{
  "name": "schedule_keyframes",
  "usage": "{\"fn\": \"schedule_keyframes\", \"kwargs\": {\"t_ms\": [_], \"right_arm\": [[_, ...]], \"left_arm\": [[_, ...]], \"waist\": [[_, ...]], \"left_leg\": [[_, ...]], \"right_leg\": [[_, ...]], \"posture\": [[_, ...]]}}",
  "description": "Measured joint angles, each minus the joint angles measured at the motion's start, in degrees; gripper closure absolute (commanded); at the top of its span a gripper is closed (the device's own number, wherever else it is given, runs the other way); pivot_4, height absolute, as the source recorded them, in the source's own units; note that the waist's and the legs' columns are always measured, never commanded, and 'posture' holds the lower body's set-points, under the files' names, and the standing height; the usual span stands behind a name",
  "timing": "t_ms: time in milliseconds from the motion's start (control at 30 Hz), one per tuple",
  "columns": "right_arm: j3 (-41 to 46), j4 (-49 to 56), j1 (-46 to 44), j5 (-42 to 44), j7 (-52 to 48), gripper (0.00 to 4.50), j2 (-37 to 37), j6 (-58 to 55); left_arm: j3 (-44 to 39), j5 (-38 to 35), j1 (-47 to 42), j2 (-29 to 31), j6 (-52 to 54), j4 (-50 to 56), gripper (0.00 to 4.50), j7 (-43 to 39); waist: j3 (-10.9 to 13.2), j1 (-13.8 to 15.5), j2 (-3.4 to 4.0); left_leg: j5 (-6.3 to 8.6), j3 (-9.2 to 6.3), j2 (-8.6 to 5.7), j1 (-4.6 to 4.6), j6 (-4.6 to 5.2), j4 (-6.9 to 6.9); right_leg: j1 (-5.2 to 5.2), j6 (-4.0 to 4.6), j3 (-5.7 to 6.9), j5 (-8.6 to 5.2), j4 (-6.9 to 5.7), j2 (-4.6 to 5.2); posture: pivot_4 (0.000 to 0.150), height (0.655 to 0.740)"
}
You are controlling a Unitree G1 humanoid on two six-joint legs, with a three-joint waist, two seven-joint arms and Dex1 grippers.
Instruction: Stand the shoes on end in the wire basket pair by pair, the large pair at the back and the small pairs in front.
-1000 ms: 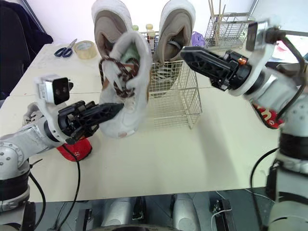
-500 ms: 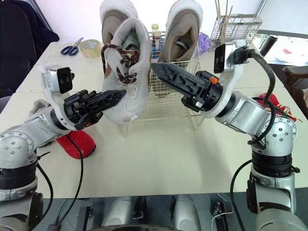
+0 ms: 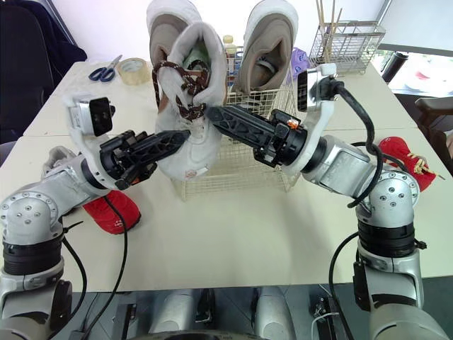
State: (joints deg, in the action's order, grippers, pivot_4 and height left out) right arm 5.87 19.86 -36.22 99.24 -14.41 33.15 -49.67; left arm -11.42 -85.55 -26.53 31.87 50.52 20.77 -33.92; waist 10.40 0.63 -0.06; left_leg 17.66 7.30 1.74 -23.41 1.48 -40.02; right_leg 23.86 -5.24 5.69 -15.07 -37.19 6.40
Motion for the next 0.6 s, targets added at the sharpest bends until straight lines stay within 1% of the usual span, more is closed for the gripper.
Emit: {"fn": "schedule_keyframes", "kwargs": {"t_ms": [100,133,200,233,300,333,433,533,600], "right_arm": [[0.1,0.0,0.0,-1.0,-1.1,4.17,0.0,0.0],[0.1,0.0,0.1,-1.2,-1.6,4.35,0.0,0.0],[0.1,0.0,0.1,-1.3,-2.7,4.37,0.0,-0.2],[0.1,0.0,0.1,-1.4,-3.1,4.37,0.0,-0.2],[0.1,0.1,0.0,-2.0,-4.1,4.37,0.0,-0.3],[0.1,0.1,0.0,-2.5,-4.6,4.37,0.0,-0.3],[0.2,0.1,-1.3,-8.7,-7.4,4.37,0.4,0.6],[2.4,-1.6,-3.7,-16.4,-12.4,4.37,2.2,4.3],[2.7,-6.3,-6.8,-22.2,-20.2,4.37,7.2,5.9]], "left_arm": [[-0.2,0.1,0.0,0.1,0.0,0.1,3.87,-0.8],[-0.2,0.1,0.1,0.2,0.0,0.1,3.87,-1.0],[-0.3,0.1,0.0,0.6,0.2,-0.1,3.07,-1.7],[-0.1,0.3,-0.1,0.6,0.3,-0.4,2.74,-2.1],[-0.1,1.7,-0.4,1.1,0.4,-1.1,1.73,-2.6],[-0.1,2.9,-0.5,1.7,0.3,-1.2,1.3,-2.7],[-0.8,6.8,-0.3,6.6,0.1,-0.8,1.3,-3.6],[-2.9,8.6,1.5,11.6,0.5,0.0,1.3,-4.5],[-5.3,8.8,4.0,17.4,2.2,0.7,1.3,-5.4]], "waist": [[0.0,0.0,0.0],[0.0,0.0,0.0],[0.0,0.0,0.0],[0.0,0.0,0.0],[0.0,0.0,0.0],[0.0,0.0,0.0],[0.0,-0.1,0.0],[0.0,-0.2,0.01],[0.0,-0.3,0.02]], "left_leg": [[0.0,0.0,0.0,0.0,0.0,0.0],[0.0,0.0,0.0,0.0,0.0,0.0],[0.0,0.0,0.0,0.0,0.0,0.0],[0.0,0.0,0.0,0.0,0.0,0.01],[0.0,0.0,0.0,0.0,0.01,0.01],[0.01,0.0,0.0,0.0,0.01,0.01],[0.01,0.04,0.01,-0.01,0.0,0.04],[0.01,0.07,0.02,-0.04,0.01,0.07],[0.01,0.11,0.02,-0.13,0.01,0.07]], "right_leg": [[0.0,0.0,0.0,0.0,0.0,0.0],[0.0,0.0,0.0,0.0,0.0,0.0],[0.0,0.0,0.0,0.0,0.0,0.0],[0.0,0.0,0.0,0.0,0.01,0.0],[0.0,0.0,0.0,0.0,0.01,0.0],[0.0,0.0,0.0,0.0,0.01,-0.02],[0.08,0.0,-0.02,0.0,0.01,-0.02],[0.14,0.0,-0.04,0.0,0.02,-0.02],[0.24,-0.01,-0.06,0.0,0.01,-0.02]], "posture": [[0.15,0.74],[0.15,0.74],[0.15,0.74],[0.15,0.74],[0.15,0.74],[0.15,0.74],[0.15,0.74],[0.15,0.74],[0.15,0.74]]}}
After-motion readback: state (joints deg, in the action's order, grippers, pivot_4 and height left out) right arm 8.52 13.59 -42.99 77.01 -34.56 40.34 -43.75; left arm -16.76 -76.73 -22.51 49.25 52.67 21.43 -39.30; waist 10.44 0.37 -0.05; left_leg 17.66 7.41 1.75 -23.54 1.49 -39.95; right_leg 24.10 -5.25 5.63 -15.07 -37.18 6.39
